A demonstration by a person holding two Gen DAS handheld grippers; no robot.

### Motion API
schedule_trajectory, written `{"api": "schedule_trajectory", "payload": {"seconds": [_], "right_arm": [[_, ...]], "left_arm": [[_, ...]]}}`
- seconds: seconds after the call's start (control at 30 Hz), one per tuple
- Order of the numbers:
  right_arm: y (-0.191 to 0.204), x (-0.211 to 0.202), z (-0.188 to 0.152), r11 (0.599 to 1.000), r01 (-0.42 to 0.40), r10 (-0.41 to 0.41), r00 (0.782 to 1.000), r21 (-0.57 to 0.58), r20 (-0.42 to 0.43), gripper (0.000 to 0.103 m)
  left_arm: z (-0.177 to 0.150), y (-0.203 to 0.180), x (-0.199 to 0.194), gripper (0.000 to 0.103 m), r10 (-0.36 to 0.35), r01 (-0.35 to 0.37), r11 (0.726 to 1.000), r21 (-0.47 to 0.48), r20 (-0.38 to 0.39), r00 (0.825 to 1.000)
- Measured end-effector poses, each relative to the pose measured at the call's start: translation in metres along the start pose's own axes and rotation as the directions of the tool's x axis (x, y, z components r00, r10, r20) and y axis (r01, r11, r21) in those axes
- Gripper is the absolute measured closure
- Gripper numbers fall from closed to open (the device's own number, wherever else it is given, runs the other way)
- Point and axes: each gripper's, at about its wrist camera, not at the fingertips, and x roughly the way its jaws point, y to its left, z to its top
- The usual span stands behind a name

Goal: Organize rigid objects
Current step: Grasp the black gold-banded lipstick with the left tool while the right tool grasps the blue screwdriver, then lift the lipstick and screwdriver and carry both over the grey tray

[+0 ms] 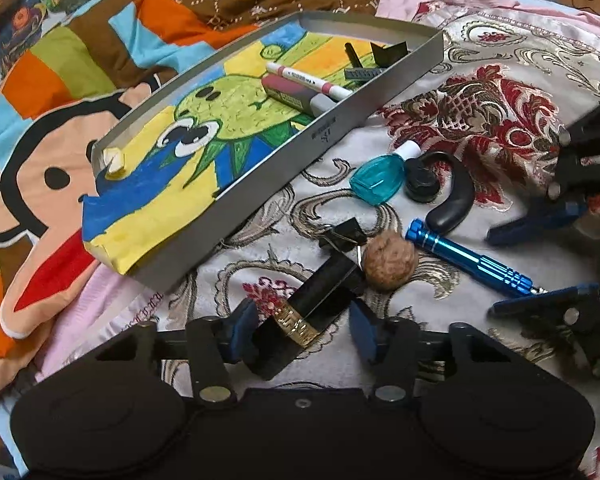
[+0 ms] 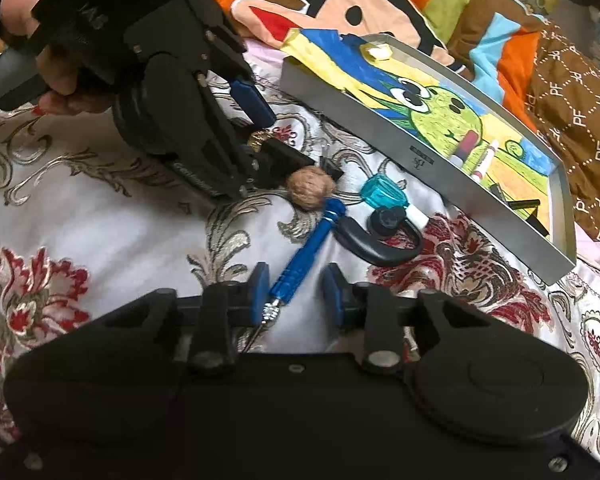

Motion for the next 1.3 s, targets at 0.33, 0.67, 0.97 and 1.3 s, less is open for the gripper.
{"api": "schedule_trajectory", "payload": {"seconds": [0.33, 0.67, 0.97, 1.3], "right_arm": [[-0.015, -0.009, -0.003, 0.999, 0.022, -0.022, 1.000, 0.039, -0.005, 0.095], [-0.020, -0.004, -0.007, 0.995, 0.038, -0.038, 0.999, 0.094, -0.010, 0.094], [-0.014, -0.006, -0.008, 0.995, 0.063, -0.065, 0.998, 0.077, 0.014, 0.097], [0.016, -0.011, -0.009, 0.961, 0.218, -0.205, 0.975, -0.172, 0.090, 0.098]], "left_arm": [[0.014, -0.010, -0.006, 0.079, -0.062, 0.053, 0.997, -0.064, -0.139, 0.988], [-0.002, -0.007, -0.008, 0.079, -0.122, 0.091, 0.937, -0.338, -0.070, 0.990], [-0.020, -0.021, -0.025, 0.081, -0.075, 0.082, 0.838, -0.539, 0.035, 0.997], [-0.038, -0.029, -0.053, 0.081, 0.029, 0.016, 0.792, -0.610, 0.063, 0.998]]}}
